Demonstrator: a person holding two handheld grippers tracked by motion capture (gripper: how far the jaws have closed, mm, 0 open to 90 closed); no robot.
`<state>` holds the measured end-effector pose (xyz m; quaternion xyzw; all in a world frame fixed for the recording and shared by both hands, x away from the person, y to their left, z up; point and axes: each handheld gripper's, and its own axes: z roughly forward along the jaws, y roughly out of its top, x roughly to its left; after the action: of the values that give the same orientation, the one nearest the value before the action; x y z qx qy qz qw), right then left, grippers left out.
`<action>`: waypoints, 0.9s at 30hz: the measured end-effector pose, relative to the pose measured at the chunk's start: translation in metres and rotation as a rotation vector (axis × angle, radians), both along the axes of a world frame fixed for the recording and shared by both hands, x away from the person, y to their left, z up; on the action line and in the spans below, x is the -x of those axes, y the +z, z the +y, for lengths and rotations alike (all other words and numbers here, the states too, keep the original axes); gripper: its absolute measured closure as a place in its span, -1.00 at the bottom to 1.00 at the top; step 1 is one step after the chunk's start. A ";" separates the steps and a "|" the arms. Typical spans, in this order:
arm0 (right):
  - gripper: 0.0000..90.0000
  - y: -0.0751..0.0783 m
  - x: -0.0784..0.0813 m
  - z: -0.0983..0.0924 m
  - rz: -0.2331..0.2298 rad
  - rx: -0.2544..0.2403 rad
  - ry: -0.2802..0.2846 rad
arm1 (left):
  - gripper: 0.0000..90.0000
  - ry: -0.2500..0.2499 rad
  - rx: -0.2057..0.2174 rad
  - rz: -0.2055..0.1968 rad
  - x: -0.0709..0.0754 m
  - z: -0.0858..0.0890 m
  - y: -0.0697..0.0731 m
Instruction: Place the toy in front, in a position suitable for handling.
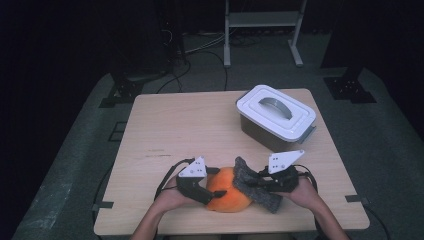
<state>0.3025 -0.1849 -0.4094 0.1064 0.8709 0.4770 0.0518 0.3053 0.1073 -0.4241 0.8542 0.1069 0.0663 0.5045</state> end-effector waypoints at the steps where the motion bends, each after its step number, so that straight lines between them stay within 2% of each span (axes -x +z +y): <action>1: 0.75 0.001 0.001 0.004 -0.013 -0.005 0.004 | -0.58 0.001 0.016 -0.002 0.000 -0.001 0.001; 2: 0.75 0.002 0.001 0.007 -0.012 -0.017 0.006 | -0.57 0.004 0.014 -0.008 0.001 -0.004 0.001; 3: 0.75 0.003 0.000 0.010 -0.010 -0.029 0.011 | -0.54 -0.003 -0.020 -0.017 0.002 -0.006 -0.001; 4: 0.75 0.004 -0.001 0.013 -0.012 -0.021 0.019 | -0.47 -0.004 -0.034 -0.020 0.003 -0.006 -0.003; 5: 0.75 0.002 -0.002 0.013 -0.015 -0.012 0.022 | -0.41 -0.004 -0.038 -0.015 0.003 -0.005 -0.004; 8: 0.75 -0.005 -0.005 0.006 0.028 -0.030 0.009 | -0.33 -0.001 -0.038 0.012 -0.001 0.003 -0.008; 10: 0.75 -0.014 -0.011 -0.004 0.056 -0.013 -0.027 | -0.29 -0.001 -0.040 0.027 -0.003 0.007 -0.010; 13: 0.75 -0.016 -0.013 -0.009 0.061 0.009 -0.059 | -0.28 0.004 -0.042 0.045 -0.006 0.013 -0.011; 16: 0.75 -0.007 -0.011 -0.004 0.052 -0.075 -0.044 | -0.27 0.004 -0.042 0.055 -0.008 0.017 -0.012; 18: 0.75 -0.006 -0.010 -0.001 0.053 -0.075 -0.033 | -0.27 0.008 -0.042 0.064 -0.009 0.020 -0.013; 20: 0.75 -0.011 -0.011 0.004 0.055 -0.043 -0.026 | -0.27 0.003 -0.041 0.066 -0.010 0.023 -0.014; 21: 0.75 -0.015 -0.013 0.002 0.072 -0.041 -0.023 | -0.27 0.002 -0.038 0.067 -0.009 0.023 -0.014; 24: 0.75 -0.018 -0.016 -0.004 0.078 0.008 -0.053 | -0.27 0.003 -0.041 0.071 -0.010 0.024 -0.014; 27: 0.75 -0.014 -0.015 -0.010 0.070 -0.016 -0.072 | -0.27 0.000 -0.039 0.072 -0.010 0.026 -0.014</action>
<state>0.3170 -0.1952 -0.4237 0.1544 0.8641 0.4776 0.0376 0.3156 0.1330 -0.4379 0.8657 0.1235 0.0375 0.4837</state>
